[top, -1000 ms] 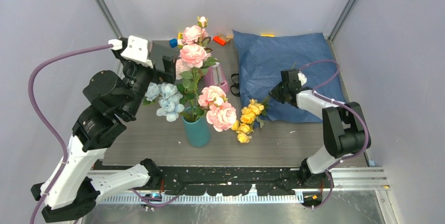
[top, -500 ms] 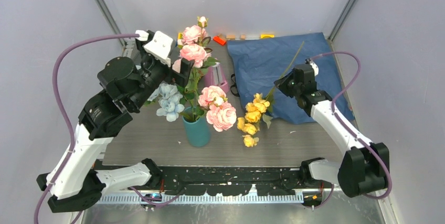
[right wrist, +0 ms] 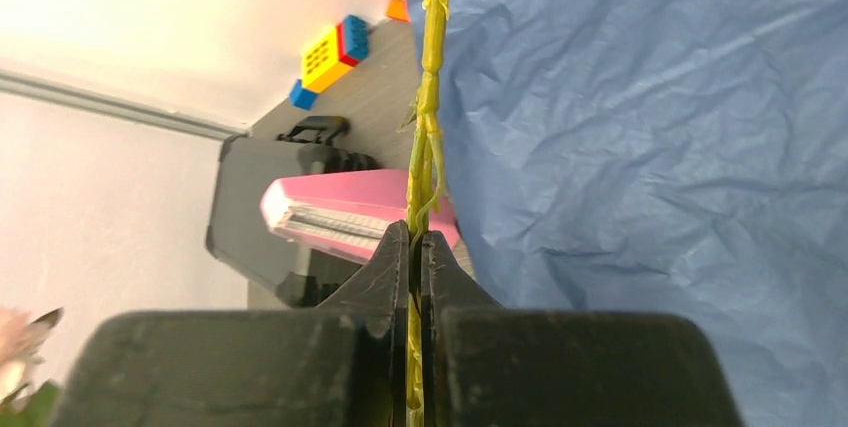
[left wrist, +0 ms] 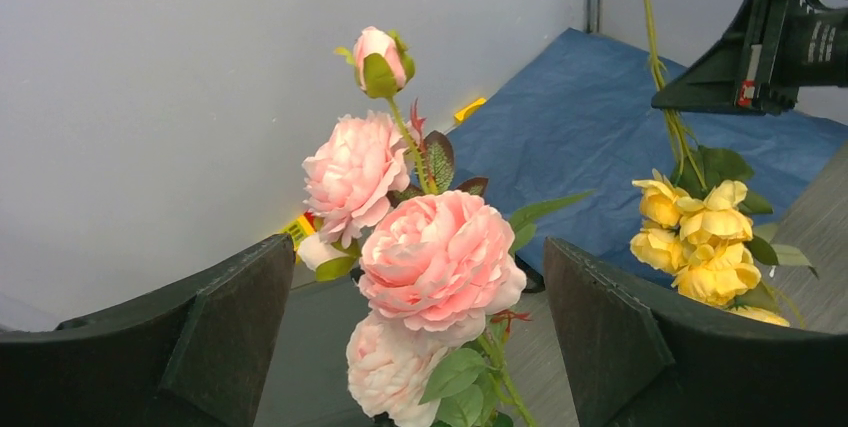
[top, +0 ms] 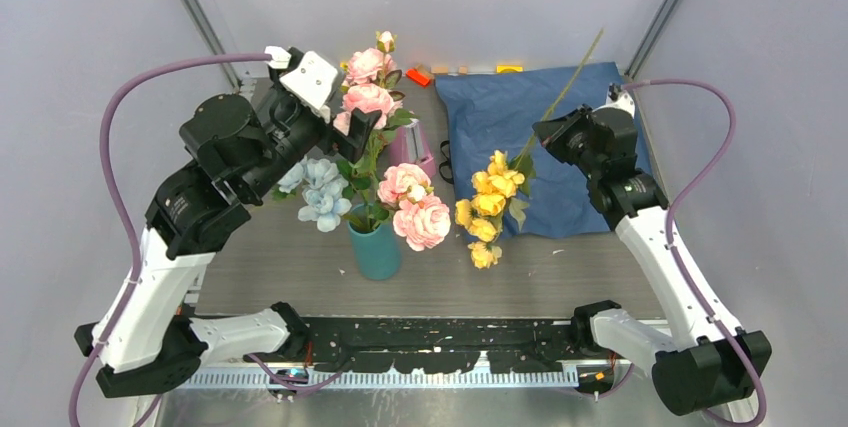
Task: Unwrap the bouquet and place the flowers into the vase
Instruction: Pick up the fake flower from the wrapping paper.
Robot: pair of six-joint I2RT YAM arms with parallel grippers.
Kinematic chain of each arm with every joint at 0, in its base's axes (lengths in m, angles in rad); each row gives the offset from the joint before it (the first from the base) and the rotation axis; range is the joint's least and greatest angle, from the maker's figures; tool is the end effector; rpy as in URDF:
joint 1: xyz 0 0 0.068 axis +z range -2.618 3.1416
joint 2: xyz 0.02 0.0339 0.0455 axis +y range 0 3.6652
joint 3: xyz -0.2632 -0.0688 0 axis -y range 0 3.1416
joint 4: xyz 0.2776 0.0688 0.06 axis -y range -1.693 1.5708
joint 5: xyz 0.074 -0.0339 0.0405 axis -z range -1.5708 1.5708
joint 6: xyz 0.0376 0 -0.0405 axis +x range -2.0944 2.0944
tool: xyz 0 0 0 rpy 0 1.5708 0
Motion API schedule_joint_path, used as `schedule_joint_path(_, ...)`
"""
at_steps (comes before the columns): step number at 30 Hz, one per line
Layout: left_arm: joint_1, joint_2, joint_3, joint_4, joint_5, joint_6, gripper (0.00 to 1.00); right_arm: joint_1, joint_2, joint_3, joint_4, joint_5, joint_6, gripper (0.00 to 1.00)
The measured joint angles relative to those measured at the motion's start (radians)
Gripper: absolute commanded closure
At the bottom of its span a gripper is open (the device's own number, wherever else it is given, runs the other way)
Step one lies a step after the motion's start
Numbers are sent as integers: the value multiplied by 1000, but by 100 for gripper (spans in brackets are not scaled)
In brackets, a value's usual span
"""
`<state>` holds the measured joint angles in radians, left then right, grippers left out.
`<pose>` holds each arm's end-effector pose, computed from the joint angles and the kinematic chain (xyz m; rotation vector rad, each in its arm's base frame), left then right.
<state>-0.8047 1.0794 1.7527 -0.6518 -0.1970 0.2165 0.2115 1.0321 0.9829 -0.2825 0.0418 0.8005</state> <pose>0.1344 -0.1291 0.5679 0.6210 1.4290 -0.3125 0.2650 0.0553 0.3494 0.5953 1.8622 0.6400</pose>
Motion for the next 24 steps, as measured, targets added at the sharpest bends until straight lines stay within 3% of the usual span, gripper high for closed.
schedule_joint_path(5,0,14,10,2,53,37,4,0,5,109,-69,-95,-39,100)
schedule_joint_path(15,-39,105,129,41,171,95,4,0,50,375,-385,-384,-190,100)
schedule_joint_path(24,-236,272,238,61,217,309,0,0,25,432,-602,-590,-276,100)
